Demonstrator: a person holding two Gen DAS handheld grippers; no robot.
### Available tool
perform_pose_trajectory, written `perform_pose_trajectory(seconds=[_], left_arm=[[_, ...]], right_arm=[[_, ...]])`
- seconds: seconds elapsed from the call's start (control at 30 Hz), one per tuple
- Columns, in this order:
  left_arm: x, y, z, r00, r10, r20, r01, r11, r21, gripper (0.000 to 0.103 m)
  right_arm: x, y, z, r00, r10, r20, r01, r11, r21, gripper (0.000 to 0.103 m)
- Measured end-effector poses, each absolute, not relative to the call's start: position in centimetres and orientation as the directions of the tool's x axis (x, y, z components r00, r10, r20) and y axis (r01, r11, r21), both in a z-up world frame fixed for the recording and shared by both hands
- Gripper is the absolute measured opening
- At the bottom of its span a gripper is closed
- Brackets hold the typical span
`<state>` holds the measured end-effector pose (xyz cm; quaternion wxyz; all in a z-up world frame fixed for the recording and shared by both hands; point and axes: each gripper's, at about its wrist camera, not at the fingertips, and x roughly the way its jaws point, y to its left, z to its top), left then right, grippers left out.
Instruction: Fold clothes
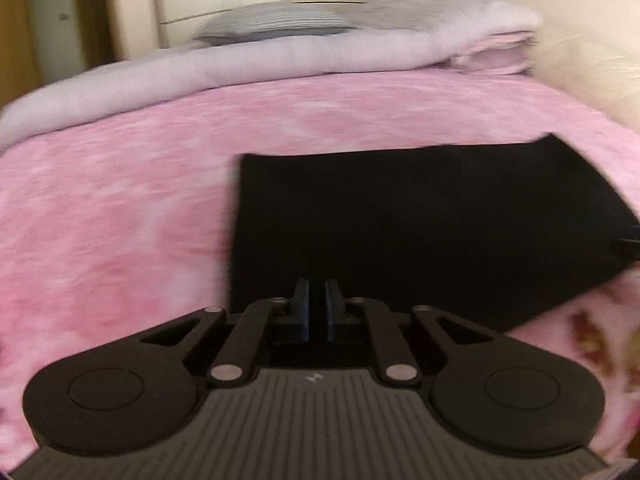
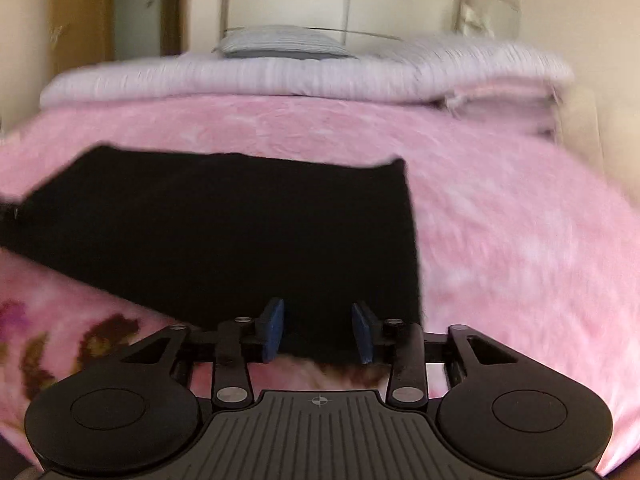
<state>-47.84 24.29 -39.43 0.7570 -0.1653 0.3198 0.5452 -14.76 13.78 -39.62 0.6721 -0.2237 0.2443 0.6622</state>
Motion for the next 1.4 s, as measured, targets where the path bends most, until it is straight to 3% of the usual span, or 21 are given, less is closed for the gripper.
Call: perform_pose_trajectory(seconds=[0.13, 0.3, 0.4, 0.5, 0.63, 0.87, 1.1, 1.4], left_arm=[[-49.8, 23.6, -38.1, 0.235, 0.689, -0.686, -0.949, 0.314, -0.01, 0.008], [-48.8, 21.9, -36.8, 0.253, 0.71, -0.658, -0.954, 0.295, -0.049, 0.01], [-48.0, 23.2, -38.6, 0.182, 0.664, -0.725, -0.97, 0.244, -0.02, 0.011], [-47.4, 22.7, -38.3, 0.139, 0.666, -0.732, -0.975, 0.223, 0.018, 0.011], [-46.6, 21.1, -37.3, 0.1, 0.646, -0.757, -0.979, 0.201, 0.042, 0.013], [-45.5, 17.3, -35.8, 0.105, 0.613, -0.783, -0.981, 0.193, 0.019, 0.019], [-45.2, 13.8, -32.9, 0.095, 0.649, -0.754, -0.98, 0.193, 0.042, 0.026], [-45.5, 9.0, -30.1, 0.094, 0.696, -0.712, -0.977, 0.201, 0.068, 0.027]], right_arm=[[-14.8, 13.2, -38.7, 0.053, 0.754, -0.655, -0.997, 0.077, 0.008, 0.038], [-16.0, 13.0, -37.0, 0.049, 0.788, -0.613, -0.994, 0.097, 0.044, 0.038], [-15.6, 13.2, -38.1, 0.081, 0.748, -0.659, -0.985, 0.159, 0.06, 0.038], [-14.3, 12.7, -38.7, 0.07, 0.735, -0.674, -0.971, 0.205, 0.122, 0.039], [-14.5, 11.9, -38.3, 0.135, 0.635, -0.761, -0.95, 0.302, 0.083, 0.039], [-16.0, 9.4, -35.4, 0.071, 0.647, -0.76, -0.926, 0.327, 0.191, 0.039], [-17.5, 7.3, -33.0, 0.09, 0.655, -0.75, -0.933, 0.318, 0.166, 0.039], [-19.5, 4.6, -31.2, 0.079, 0.694, -0.716, -0.956, 0.257, 0.143, 0.039]])
